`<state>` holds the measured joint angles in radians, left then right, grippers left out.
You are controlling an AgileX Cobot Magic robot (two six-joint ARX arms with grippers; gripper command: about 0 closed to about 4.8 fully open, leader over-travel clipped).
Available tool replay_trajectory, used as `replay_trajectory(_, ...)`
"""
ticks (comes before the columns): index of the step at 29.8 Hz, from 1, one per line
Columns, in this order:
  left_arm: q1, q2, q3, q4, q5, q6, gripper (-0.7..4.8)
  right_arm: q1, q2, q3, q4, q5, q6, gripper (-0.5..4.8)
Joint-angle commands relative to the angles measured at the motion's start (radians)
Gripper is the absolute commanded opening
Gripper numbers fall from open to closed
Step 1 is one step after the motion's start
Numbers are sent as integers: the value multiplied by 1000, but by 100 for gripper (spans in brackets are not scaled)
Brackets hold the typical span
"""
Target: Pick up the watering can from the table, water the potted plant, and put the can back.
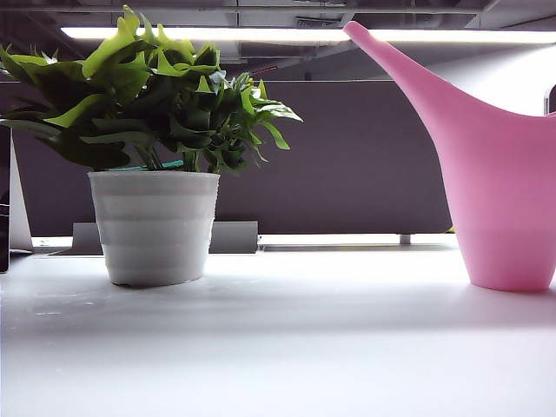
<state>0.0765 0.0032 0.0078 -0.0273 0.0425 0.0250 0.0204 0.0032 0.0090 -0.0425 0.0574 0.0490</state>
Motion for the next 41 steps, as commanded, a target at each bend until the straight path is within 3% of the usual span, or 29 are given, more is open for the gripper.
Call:
replay_trajectory(1, 0, 1, 1, 6, 3, -3, -5, 5, -1, -2, 24, -14, -31, -5)
replay_trajectory(8, 0, 1, 1, 6, 3, -3, -5, 41, -1, -2, 106, -14, -80, -6)
replay_trajectory(41, 0, 1, 1, 6, 3, -3, -5, 39, -1, -2, 99, -11, -76, -6)
